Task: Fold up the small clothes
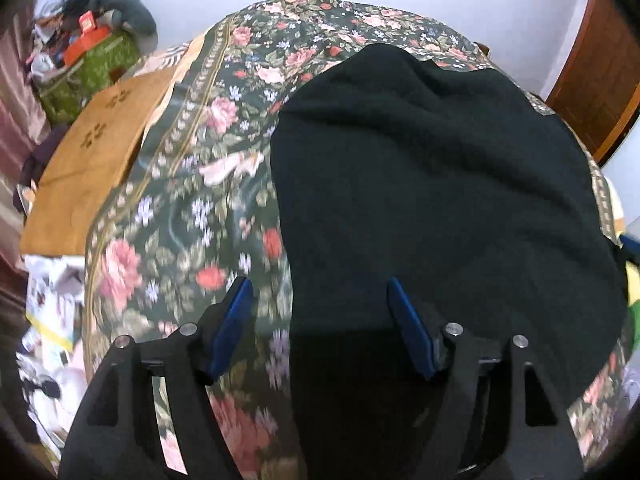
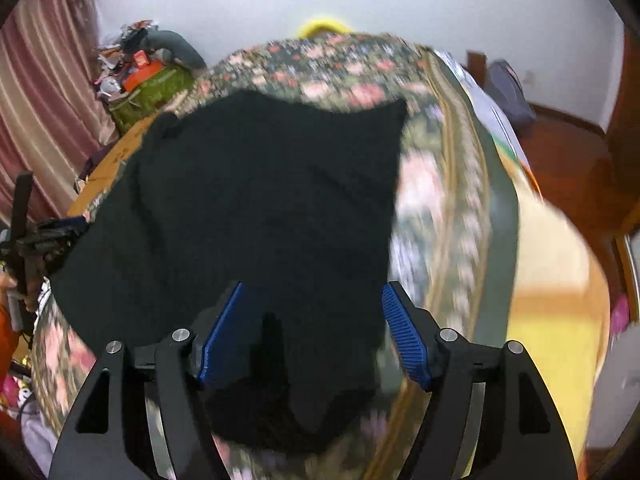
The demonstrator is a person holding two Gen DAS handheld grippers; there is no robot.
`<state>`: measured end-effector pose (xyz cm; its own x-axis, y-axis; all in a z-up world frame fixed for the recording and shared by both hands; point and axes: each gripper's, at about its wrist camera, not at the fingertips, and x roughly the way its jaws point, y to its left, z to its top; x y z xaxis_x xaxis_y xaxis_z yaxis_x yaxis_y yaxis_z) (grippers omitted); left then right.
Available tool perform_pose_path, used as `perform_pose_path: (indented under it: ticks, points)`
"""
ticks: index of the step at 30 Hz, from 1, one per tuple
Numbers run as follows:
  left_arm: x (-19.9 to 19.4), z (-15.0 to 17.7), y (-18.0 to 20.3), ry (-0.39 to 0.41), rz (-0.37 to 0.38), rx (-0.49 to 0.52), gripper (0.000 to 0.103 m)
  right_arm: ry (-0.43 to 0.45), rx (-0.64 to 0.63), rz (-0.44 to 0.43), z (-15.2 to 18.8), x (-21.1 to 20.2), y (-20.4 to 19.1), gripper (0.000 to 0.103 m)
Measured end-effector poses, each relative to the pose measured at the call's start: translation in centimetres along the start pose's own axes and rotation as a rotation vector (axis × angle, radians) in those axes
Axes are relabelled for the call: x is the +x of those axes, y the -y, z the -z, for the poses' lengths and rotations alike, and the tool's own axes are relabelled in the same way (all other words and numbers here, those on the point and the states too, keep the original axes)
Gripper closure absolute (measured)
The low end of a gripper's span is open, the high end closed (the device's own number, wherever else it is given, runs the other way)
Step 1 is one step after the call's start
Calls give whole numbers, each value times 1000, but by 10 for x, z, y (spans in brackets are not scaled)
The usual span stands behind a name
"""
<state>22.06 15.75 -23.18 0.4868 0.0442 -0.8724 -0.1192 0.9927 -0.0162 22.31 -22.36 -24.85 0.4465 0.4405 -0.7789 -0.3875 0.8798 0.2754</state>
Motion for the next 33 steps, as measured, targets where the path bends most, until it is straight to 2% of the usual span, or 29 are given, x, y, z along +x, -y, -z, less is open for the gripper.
perform_pose_path:
  ticks: [2, 5, 6, 7, 8, 10, 13, 20, 22, 26, 31, 33]
  points:
    - [-8, 8, 2, 3, -8, 21, 32, -34, 16, -6, 15, 6, 2, 36]
    - [-16, 17, 6, 10, -30, 49, 32, -23, 83, -32, 26, 11, 8, 37]
    - [-18, 20, 8, 10, -38, 59, 32, -20, 112, -59, 27, 12, 10, 44]
    - [-19, 22, 9, 12, -47, 68, 32, -19, 141, -102, 28, 14, 13, 59]
    - [-22, 24, 11, 14, -56, 81, 32, -23, 158, -131, 28, 17, 14, 66]
    - [-25, 24, 13, 10, -62, 99, 32, -18, 136, -135, 25, 19, 11, 83]
    - [-33, 17, 14, 0, -57, 120, 33, -14, 57, -106, 15, 20, 3, 94]
    - [-46, -26, 0, 79, -97, 103, 30, 25, -29, -30, -31, 21, 21, 96]
    - [-42, -45, -8, 102, -104, 82, 26, 34, -37, -6, -50, 26, 30, 97]
    - [-21, -79, -17, 122, -85, 58, 25, 41, -56, 37, -75, 36, 39, 97]
    - [21, -112, -12, 97, -4, 109, 22, 49, -49, 80, -97, 47, 57, 97]
    - [41, -119, -5, 70, 63, 137, 22, 61, -34, 93, -109, 52, 63, 97]
